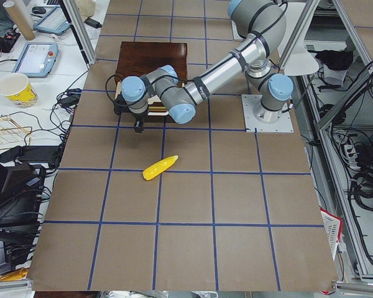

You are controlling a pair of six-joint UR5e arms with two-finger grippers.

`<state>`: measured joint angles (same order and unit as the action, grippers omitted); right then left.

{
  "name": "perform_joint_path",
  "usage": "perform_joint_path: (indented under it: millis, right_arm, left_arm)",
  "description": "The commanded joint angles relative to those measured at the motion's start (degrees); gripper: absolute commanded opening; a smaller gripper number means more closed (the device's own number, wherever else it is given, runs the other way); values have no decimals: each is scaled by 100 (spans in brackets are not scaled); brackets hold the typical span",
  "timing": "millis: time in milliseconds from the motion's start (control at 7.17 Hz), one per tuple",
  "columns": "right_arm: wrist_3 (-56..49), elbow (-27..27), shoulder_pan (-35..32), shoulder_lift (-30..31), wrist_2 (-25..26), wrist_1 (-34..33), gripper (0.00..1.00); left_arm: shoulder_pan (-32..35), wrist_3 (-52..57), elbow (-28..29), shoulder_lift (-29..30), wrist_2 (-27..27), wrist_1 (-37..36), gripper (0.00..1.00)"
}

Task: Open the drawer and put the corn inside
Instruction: 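Release the handle and move the left gripper over the yellow corn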

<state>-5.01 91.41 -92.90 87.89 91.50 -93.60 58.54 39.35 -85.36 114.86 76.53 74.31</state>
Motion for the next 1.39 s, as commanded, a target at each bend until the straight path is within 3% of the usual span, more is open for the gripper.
perform_joint_path:
  millis: [0, 558, 836, 1255]
  right_arm:
    - [0, 0, 18, 0, 0, 0, 100]
    - [0, 0, 0, 0, 0, 0, 100]
    - [0, 0, 0, 0, 0, 0, 100]
    - [0, 0, 0, 0, 0, 0, 100]
  left_arm:
    - [-27, -503, 10, -217, 377, 32, 100]
    - [-912, -929, -16, -184, 486, -39, 100]
    - [-1055, -1409, -59, -26, 599, -56, 100]
    - [-1064, -1778, -69, 343, 1204, -74, 100]
